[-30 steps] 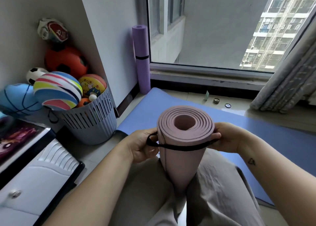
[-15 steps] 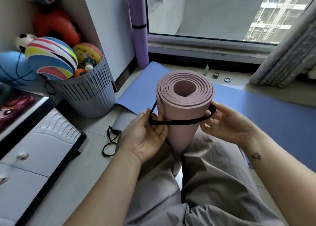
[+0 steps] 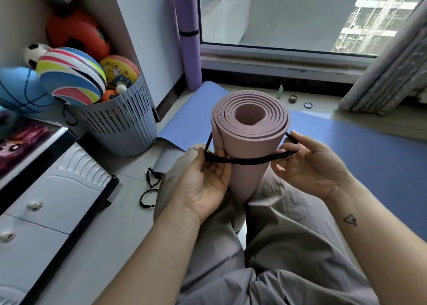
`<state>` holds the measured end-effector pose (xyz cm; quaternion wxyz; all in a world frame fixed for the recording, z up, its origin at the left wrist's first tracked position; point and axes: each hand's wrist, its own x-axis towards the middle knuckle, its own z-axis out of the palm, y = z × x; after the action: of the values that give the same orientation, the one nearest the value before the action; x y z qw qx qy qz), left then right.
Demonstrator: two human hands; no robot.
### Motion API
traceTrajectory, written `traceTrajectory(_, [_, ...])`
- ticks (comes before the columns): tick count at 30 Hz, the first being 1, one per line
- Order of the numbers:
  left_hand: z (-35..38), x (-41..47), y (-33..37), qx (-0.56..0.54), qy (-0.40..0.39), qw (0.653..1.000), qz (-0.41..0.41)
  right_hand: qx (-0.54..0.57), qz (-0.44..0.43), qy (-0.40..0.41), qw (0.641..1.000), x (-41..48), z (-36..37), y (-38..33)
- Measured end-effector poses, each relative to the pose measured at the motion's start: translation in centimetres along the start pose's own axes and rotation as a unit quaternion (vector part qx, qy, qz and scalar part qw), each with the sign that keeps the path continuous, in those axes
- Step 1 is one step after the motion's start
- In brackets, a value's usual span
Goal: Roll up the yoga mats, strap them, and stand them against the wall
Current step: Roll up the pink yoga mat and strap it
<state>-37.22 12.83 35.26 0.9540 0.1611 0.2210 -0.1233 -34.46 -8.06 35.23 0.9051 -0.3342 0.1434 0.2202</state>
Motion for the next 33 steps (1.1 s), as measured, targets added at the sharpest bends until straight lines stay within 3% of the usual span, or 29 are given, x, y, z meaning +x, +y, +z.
traceTrajectory(5, [0.1, -0.8, -0.8, -0.01, -0.002, 1.0, -0.02, -0.058, 0.026, -0.035, 0.997, -0.7, 0.2, 1.1])
traceTrajectory(12, [-1.5, -0.8, -2.4, 0.019, 0.022, 0.999, -0.015, -0.014, 0.011, -0.027, 0.999, -1.4, -0.7, 4.4])
traceTrajectory(20, [-0.9, -0.7, -3.7, 0.044, 0.049, 0.997, 0.031, -0.066, -0.021, 0.041, 0.997, -1.5, 0.6, 5.8])
traceTrajectory(28, [-0.2, -0.8, -3.8, -0.005, 0.038, 0.998, 0.052, 0.053, -0.051, 0.04, 0.997, -1.9, 1.5, 7.8])
traceTrajectory(33, [0.2, -1.4, -4.2, 0.001, 0.056, 0.996, 0.071, 0.096, -0.111, 0.087, 0.985, -1.7, 2.8, 8.7])
